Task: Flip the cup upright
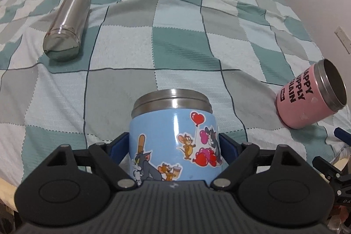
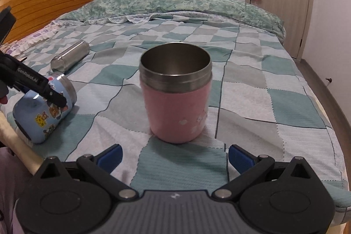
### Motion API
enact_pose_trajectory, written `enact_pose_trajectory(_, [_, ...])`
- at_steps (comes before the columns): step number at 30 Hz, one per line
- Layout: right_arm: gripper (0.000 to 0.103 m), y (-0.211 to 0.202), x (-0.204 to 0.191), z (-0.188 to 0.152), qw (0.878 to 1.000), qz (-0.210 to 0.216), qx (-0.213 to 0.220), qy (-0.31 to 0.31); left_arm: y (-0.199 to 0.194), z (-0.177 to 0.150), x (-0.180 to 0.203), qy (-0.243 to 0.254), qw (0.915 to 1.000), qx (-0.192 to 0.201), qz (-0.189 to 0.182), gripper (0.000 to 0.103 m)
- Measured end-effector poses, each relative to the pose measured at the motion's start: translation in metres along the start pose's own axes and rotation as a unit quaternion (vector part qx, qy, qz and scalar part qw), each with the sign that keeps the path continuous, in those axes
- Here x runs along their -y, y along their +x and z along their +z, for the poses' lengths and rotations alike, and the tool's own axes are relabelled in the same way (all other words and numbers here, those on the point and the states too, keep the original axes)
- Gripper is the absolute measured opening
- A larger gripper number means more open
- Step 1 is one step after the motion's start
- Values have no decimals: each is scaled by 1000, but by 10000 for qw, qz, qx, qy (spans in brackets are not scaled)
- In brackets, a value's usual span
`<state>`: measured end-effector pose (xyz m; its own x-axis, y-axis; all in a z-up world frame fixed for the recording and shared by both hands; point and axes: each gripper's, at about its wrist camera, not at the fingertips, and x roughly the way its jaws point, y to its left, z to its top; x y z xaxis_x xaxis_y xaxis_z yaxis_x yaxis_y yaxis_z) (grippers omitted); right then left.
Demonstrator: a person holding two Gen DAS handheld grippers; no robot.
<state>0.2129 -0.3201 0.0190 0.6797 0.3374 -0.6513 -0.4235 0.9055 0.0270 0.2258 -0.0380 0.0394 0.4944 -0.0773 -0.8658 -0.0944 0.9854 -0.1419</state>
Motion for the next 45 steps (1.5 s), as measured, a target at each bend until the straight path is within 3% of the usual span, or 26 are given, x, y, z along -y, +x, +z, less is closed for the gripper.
enact_pose_trajectory(16, [103,-24,-3,-22,9988,-96,323,349,-48,-29,10,541,9910,1140,-443,85])
enact_pose_trajectory(20, [103,-33,-1,-27,9974,-139,499,491,-65,-28,22,798,9829,1543,-617,85])
enact_pose_trajectory(25, [103,-35,7,-27,9949,-242,741,639,-75,-14,44,1002,9668,2141,-967,85])
enact_pose_trajectory(29, [103,-36,12,-25,9928,-343,902,707,-65,-2,69,1262,9534,2549,-1008,85])
enact_pose_trajectory(34, [103,-35,18,-25,9914,-430,998,725,-35,-1,85,1487,9440,2812,-878,85])
enact_pose_trajectory(37, [103,-33,21,-26,9907,-471,1033,747,-6,-11,84,1575,9401,2902,-849,85])
enact_pose_trajectory(39, [103,-30,23,-27,9901,-490,1032,816,19,-17,80,1553,9454,2711,-932,85])
enact_pose_trajectory(41, [103,-28,24,-28,9897,-498,1024,874,22,-26,79,1735,9324,3021,-957,85])
enact_pose_trajectory(45, [103,-28,22,-29,9899,-503,1006,866,20,-26,85,1852,9345,2917,-860,85])
